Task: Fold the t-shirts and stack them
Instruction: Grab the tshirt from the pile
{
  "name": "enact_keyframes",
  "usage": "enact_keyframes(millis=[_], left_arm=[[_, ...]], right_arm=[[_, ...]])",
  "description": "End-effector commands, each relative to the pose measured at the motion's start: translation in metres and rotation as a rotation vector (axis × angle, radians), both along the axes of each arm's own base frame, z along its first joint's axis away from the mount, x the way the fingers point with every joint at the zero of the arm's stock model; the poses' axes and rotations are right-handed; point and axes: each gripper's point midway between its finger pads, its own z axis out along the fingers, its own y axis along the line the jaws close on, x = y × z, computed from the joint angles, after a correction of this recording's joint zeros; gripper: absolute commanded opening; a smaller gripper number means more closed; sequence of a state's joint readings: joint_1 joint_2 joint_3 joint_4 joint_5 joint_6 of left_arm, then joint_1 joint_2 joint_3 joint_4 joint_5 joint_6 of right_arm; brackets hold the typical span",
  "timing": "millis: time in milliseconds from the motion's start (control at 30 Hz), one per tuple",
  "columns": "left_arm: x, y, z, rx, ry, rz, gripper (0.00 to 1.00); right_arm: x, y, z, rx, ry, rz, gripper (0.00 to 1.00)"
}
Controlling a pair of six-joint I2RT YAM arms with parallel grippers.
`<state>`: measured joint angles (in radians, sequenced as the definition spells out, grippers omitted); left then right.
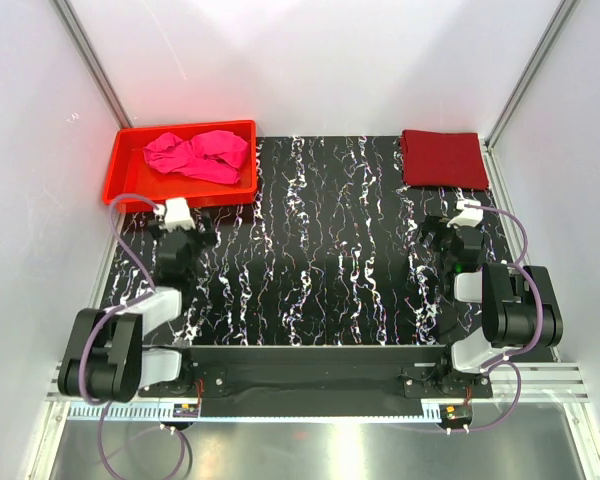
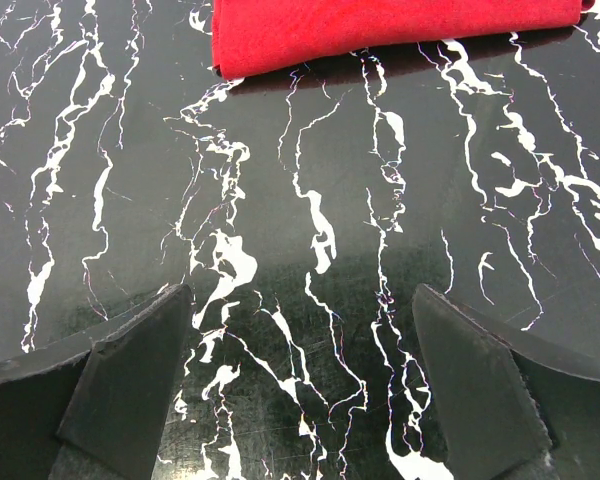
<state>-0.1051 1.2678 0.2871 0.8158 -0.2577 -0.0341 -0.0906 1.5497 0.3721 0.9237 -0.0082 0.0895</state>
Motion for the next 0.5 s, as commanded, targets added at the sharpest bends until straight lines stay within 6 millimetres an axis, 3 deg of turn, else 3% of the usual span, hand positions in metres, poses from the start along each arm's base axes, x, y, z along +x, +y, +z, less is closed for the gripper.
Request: enact_keyframes(millis=[0, 67, 100, 133, 200, 233, 267, 300, 333, 367, 433, 467], left_arm=[[0.006, 0.032, 0.031, -0.079, 0.021, 0.252, 0.99], [0.002, 0.059, 0.039, -0.147, 0.069, 0.49, 0.99], [0.004, 0.065, 0.042, -0.153, 0.091, 0.523, 0.99], [0.016, 0.065, 0.062, -0.169, 0.07, 0.52, 0.99], [0.035, 0.055, 0.067, -0.161, 0.094, 0.435, 0.99], [0.049, 0.05, 0.085, -0.167, 0.058, 0.403, 0.99], [0.06, 0.047, 0.086, -0.18, 0.05, 0.388, 0.99], [0.073, 0.045, 0.106, -0.201, 0.005, 0.385, 0.99], [0.081, 0.044, 0.112, -0.21, -0.005, 0.382, 0.99], [0.093, 0.042, 0.102, -0.212, 0.025, 0.385, 0.99], [0.109, 0.04, 0.116, -0.188, 0.114, 0.378, 0.99], [0.121, 0.039, 0.094, -0.19, 0.211, 0.389, 0.99]], right_arm=[[0.013, -0.007, 0.027, -0.039, -0.093, -0.022, 1.0], [0.013, -0.007, 0.026, -0.036, -0.091, -0.024, 1.0], [0.011, -0.009, 0.027, -0.038, -0.094, -0.04, 1.0], [0.01, -0.01, 0.032, -0.033, -0.105, -0.054, 1.0], [0.015, -0.019, 0.047, -0.036, -0.104, -0.122, 1.0], [0.008, -0.021, 0.041, -0.022, -0.024, -0.144, 1.0], [0.017, -0.024, 0.058, -0.015, -0.034, -0.162, 1.0], [0.013, -0.026, 0.054, 0.002, 0.024, -0.181, 1.0], [0.015, -0.026, 0.058, 0.022, 0.041, -0.198, 1.0], [0.026, -0.027, 0.081, 0.045, 0.017, -0.209, 1.0], [0.022, -0.018, 0.079, 0.106, 0.112, -0.192, 1.0], [0.031, -0.006, 0.098, 0.133, 0.096, -0.124, 1.0]])
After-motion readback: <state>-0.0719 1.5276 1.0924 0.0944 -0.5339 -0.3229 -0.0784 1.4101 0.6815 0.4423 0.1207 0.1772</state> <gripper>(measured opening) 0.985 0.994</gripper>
